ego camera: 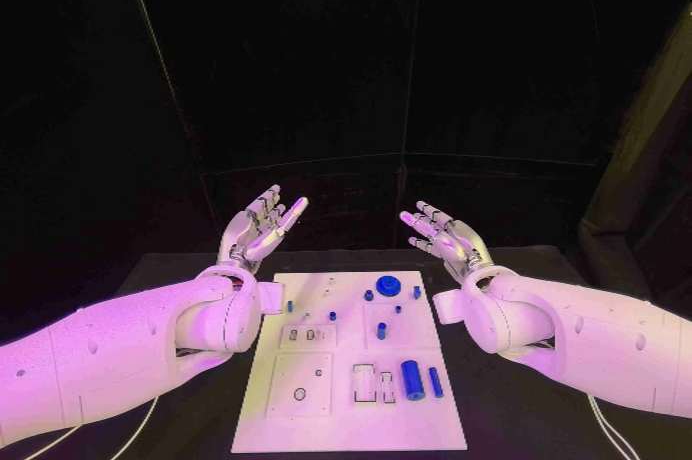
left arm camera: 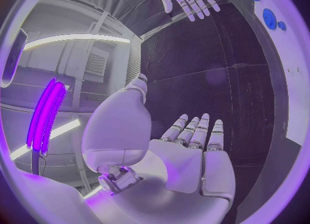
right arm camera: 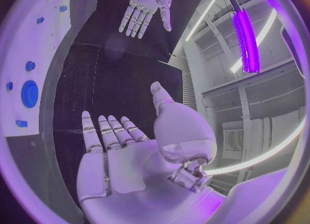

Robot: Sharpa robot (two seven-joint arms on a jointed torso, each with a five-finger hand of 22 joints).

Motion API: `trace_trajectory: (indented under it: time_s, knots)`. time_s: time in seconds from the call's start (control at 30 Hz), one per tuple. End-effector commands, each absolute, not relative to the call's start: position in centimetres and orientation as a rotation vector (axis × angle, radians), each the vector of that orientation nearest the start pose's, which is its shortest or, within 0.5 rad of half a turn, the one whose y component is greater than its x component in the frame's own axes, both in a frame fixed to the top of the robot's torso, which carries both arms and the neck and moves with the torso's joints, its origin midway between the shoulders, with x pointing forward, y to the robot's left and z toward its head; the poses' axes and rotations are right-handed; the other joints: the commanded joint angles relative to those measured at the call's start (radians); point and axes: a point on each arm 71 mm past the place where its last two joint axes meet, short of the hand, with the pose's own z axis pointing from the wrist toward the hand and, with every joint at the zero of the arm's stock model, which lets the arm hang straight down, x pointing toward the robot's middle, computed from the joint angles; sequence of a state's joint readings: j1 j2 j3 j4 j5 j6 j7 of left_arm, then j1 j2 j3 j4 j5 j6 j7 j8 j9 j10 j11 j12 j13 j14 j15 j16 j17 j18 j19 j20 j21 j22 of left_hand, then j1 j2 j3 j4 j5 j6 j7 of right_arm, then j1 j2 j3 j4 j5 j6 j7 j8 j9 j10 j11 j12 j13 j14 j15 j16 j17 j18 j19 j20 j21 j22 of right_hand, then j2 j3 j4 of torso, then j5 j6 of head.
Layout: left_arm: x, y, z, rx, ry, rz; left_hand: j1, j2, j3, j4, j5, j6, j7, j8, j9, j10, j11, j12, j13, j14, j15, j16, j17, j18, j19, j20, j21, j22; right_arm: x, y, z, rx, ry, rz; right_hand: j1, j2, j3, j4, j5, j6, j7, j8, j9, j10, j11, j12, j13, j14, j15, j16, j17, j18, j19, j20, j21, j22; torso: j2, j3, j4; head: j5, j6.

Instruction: Assemble the parts on the task board

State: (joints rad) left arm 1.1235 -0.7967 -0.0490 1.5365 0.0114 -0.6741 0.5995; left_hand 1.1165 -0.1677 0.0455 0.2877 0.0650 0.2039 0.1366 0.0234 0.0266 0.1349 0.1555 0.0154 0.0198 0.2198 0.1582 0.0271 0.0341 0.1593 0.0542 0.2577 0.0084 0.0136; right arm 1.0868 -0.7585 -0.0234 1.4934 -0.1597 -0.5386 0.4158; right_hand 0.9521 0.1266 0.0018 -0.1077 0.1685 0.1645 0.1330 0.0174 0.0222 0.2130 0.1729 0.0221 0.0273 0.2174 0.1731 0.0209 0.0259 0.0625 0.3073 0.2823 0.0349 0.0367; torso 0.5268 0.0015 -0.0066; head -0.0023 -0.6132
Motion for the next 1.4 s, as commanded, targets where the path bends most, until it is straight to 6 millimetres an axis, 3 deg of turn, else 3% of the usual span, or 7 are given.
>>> trace_trajectory:
  time_s: [0.03, 0.2, 0.43, 0.57, 0.8, 1.07, 1.4]
  knots:
    - [47.5, 20.2, -20.0, -1.055, 1.148, -1.380, 0.034, -0.004, 0.002, 0.011, 0.006, 0.012, 0.063, 0.005, 0.002, 0.002, 0.012, 0.005, 0.002, 0.014, 0.004, 0.006, 0.002, 0.020, 0.003, 0.013, 0.007, 0.001, 47.6, -17.5, -22.3, 0.912, 1.535, 1.439, 0.147, 0.012, 0.015, -0.079, 0.008, 0.157, 0.123, 0.030, 0.018, 0.178, 0.049, 0.028, 0.016, 0.178, 0.036, 0.028, 0.016, 0.024, 0.126, 0.009, 0.026, 0.016, 0.000, 0.0001, -0.0002, 0.000, 0.000]
    - [47.4, 21.6, -20.1, -1.070, 1.141, -1.363, 0.034, -0.001, 0.003, 0.010, 0.005, 0.016, 0.069, 0.006, 0.003, 0.007, 0.017, 0.006, 0.002, 0.020, 0.007, 0.007, 0.003, 0.018, 0.003, 0.014, 0.007, 0.002, 48.4, -19.4, -22.0, 0.780, 1.481, 1.357, 0.232, 0.009, 0.024, -0.133, 0.014, 0.409, 0.117, 0.077, 0.041, 0.513, 0.062, 0.085, 0.038, 0.533, 0.037, 0.095, 0.039, 0.088, 0.398, 0.006, 0.101, 0.050, 0.010, -0.0020, -0.0023, -0.007, -0.005]
    - [47.1, 22.2, -19.9, -1.076, 1.148, -1.387, 0.063, 0.021, 0.029, 0.008, 0.001, 0.079, 0.101, 0.017, 0.010, 0.079, 0.051, 0.019, 0.011, 0.140, 0.033, 0.038, 0.022, 0.009, 0.034, 0.028, 0.020, 0.010, 48.8, -20.3, -21.5, 0.634, 1.474, 1.295, 0.283, 0.009, 0.030, -0.176, 0.017, 0.705, 0.092, 0.116, 0.052, 0.748, 0.011, 0.117, 0.036, 0.759, -0.016, 0.127, 0.039, 0.124, 0.539, -0.010, 0.159, 0.058, 0.026, -0.0010, -0.0036, -0.008, 0.001]
    - [46.9, 22.4, -19.7, -1.063, 1.147, -1.413, 0.109, 0.064, 0.063, -0.002, -0.005, 0.246, 0.130, 0.053, 0.029, 0.318, 0.097, 0.070, 0.035, 0.413, 0.065, 0.122, 0.060, -0.022, 0.169, 0.031, 0.078, 0.043, 49.2, -20.5, -20.9, 0.503, 1.486, 1.247, 0.297, 0.005, 0.036, -0.180, 0.016, 0.756, 0.080, 0.103, 0.045, 0.807, -0.006, 0.104, 0.035, 0.836, -0.038, 0.124, 0.039, 0.124, 0.597, -0.032, 0.177, 0.055, 0.038, 0.0003, -0.0025, -0.009, 0.004]
    - [46.1, 22.4, -19.2, -0.996, 1.174, -1.465, 0.163, 0.112, 0.071, -0.083, -0.009, 0.630, 0.115, 0.129, 0.057, 0.756, 0.048, 0.168, 0.055, 0.735, 0.006, 0.221, 0.092, 0.025, 0.649, 0.024, 0.277, 0.129, 50.3, -20.1, -19.1, 0.209, 1.539, 1.098, 0.319, -0.013, 0.061, -0.182, 0.026, 0.822, 0.057, 0.085, 0.045, 0.902, -0.037, 0.084, 0.036, 0.987, -0.088, 0.142, 0.052, 0.123, 0.711, -0.084, 0.228, 0.065, 0.078, -0.0054, 0.0098, -0.018, 0.020]
    - [44.6, 21.9, -18.5, -0.951, 1.223, -1.532, 0.176, 0.135, 0.061, -0.148, -0.009, 0.716, 0.090, 0.124, 0.044, 0.871, 0.018, 0.160, 0.050, 0.855, -0.028, 0.218, 0.120, 0.027, 0.752, -0.007, 0.283, 0.114, 51.8, -18.8, -17.5, -0.138, 1.623, 0.815, 0.326, -0.053, 0.085, -0.180, 0.028, 0.885, 0.026, 0.082, 0.047, 0.997, -0.081, 0.071, 0.038, 1.189, -0.155, 0.211, 0.109, 0.122, 0.897, -0.163, 0.371, 0.130, 0.126, -0.0177, 0.0329, -0.037, 0.037]
    - [43.9, 21.0, -18.3, -0.939, 1.256, -1.586, 0.176, 0.140, 0.059, -0.159, -0.009, 0.725, 0.089, 0.119, 0.041, 0.882, 0.017, 0.151, 0.049, 0.863, -0.030, 0.209, 0.124, 0.027, 0.761, -0.009, 0.278, 0.108, 52.9, -16.3, -17.8, -0.417, 1.648, 0.550, 0.308, -0.089, 0.117, -0.180, 0.023, 0.906, 0.009, 0.052, 0.044, 1.008, -0.100, 0.041, 0.037, 1.291, -0.187, 0.352, 0.228, 0.117, 0.978, -0.203, 0.528, 0.216, 0.172, -0.0292, 0.0543, -0.056, 0.036]
